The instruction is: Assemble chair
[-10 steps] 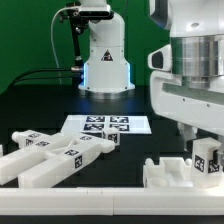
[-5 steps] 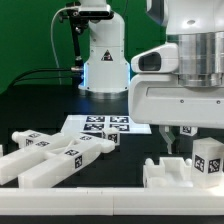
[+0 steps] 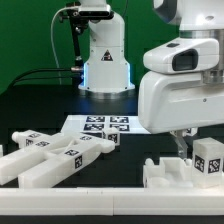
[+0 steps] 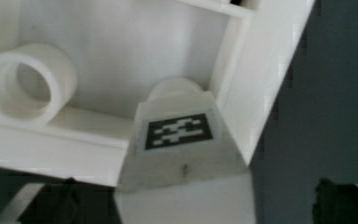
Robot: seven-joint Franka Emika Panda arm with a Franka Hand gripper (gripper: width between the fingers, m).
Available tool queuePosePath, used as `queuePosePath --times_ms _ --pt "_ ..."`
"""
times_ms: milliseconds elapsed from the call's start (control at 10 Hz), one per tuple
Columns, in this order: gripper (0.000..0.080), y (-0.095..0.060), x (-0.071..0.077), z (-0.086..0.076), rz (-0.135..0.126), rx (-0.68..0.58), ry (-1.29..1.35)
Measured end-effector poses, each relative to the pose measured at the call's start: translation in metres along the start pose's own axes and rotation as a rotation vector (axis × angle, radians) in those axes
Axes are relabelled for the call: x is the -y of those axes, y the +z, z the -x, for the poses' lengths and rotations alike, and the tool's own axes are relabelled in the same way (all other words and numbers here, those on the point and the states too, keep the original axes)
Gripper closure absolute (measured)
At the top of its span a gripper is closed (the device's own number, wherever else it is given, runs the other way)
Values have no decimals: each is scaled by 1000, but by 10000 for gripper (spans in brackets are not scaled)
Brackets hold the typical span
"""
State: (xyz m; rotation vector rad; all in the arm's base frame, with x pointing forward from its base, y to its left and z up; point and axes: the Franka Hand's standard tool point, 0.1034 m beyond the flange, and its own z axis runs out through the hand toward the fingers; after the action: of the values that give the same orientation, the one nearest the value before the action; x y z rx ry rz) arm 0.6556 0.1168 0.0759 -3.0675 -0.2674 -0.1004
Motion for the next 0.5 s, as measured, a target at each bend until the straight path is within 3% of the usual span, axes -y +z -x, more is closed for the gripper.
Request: queuePosePath --times_ms 100,200,300,500 --pt "356 0 0 0 0 1 8" --pt "356 1 0 0 0 1 10" --pt "515 1 -1 0 1 1 94" --pt "514 1 -3 0 2 -4 338"
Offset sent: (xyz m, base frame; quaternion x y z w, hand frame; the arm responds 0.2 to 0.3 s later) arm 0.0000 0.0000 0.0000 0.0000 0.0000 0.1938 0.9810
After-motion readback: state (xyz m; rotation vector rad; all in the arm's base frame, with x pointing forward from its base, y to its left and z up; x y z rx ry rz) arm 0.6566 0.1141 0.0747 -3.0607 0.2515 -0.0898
